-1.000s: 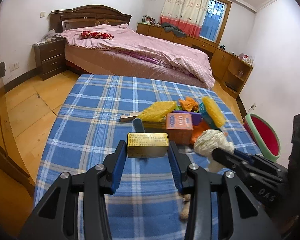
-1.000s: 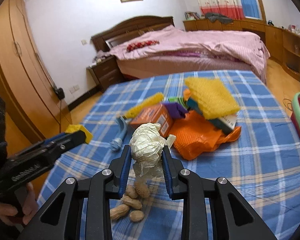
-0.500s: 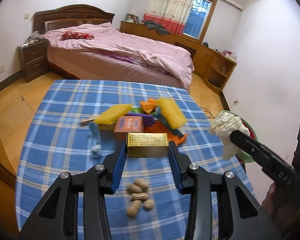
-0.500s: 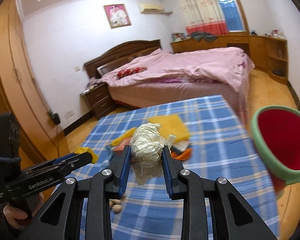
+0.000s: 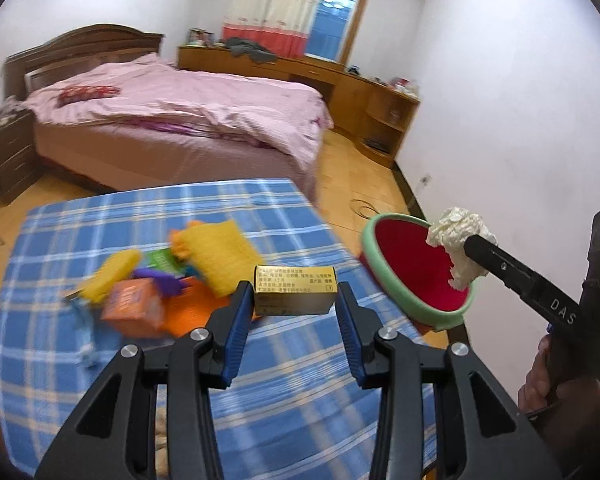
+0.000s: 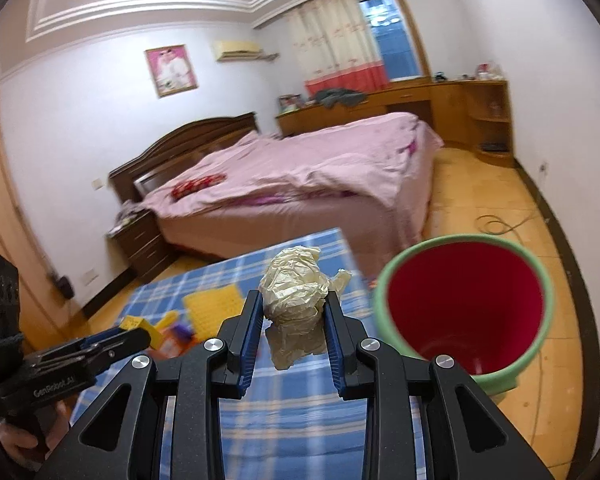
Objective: Collect trash
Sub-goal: 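Carry the paper and yellow box to the red bin and release both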
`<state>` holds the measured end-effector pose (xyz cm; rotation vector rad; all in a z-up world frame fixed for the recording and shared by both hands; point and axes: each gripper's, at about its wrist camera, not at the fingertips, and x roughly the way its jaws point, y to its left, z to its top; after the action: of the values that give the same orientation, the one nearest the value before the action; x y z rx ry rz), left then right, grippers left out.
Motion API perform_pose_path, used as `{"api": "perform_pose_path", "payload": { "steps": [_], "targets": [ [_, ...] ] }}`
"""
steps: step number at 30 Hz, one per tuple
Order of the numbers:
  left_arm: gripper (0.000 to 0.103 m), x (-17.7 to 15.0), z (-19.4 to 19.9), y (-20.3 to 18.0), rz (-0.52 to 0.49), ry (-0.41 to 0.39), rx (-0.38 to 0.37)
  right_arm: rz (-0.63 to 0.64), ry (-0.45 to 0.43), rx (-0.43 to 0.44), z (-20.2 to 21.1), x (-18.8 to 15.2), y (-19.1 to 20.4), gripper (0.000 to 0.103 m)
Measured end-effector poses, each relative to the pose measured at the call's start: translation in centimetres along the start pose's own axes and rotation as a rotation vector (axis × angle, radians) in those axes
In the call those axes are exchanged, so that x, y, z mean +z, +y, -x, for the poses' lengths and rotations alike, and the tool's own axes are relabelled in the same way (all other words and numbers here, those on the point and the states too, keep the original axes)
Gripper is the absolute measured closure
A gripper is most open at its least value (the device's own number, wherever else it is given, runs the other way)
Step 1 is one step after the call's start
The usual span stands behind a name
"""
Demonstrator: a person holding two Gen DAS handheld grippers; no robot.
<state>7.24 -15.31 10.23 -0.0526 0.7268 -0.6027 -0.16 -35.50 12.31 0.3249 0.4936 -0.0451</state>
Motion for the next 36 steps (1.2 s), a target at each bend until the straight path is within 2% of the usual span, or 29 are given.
{"api": "perform_pose_path", "payload": {
  "steps": [5, 12, 18, 24, 26, 28, 31, 36],
  "targets": [
    [0.061, 1.1, -4.5, -3.6, -0.045, 0.042, -0.053, -0.054, -0.015, -0.061, 0.1, 0.3, -4.3, 0.072],
    [0.061, 1.8, -10.3, -8.2, -0.107, 0.109, -0.133, -0.141, 0.035, -0.14, -1.4, -0.4, -10.9, 0.072],
    [0.061, 2.0, -15.3, -11.7, -0.183, 0.162, -0.147, -0.179, 0.083, -0.196, -3.1, -0.8, -15.0, 0.072],
    [0.061, 2.2, -18.3, -13.1, -0.22, 0.195, -0.138, -0.204, 0.115, -0.218, -4.5, -0.8, -17.5, 0.07],
    [0.056, 2.3, -18.7, -13.8, -0.238, 0.203, -0.132, -0.212, 0.123, -0.218, -4.9, -0.7, -17.8, 0.07],
    [0.044, 2.3, -18.5, -14.5, -0.253, 0.198, -0.125, -0.218, 0.126, -0.218, -5.0, -0.8, -18.1, 0.068],
    [0.032, 2.0, -18.2, -15.2, -0.287, 0.175, -0.14, -0.215, 0.116, -0.209, -4.7, -0.9, -18.2, 0.064],
    [0.032, 1.4, -18.4, -15.3, -0.286, 0.198, -0.144, -0.22, 0.097, -0.204, -4.2, -0.5, -18.3, 0.056]
  ]
}}
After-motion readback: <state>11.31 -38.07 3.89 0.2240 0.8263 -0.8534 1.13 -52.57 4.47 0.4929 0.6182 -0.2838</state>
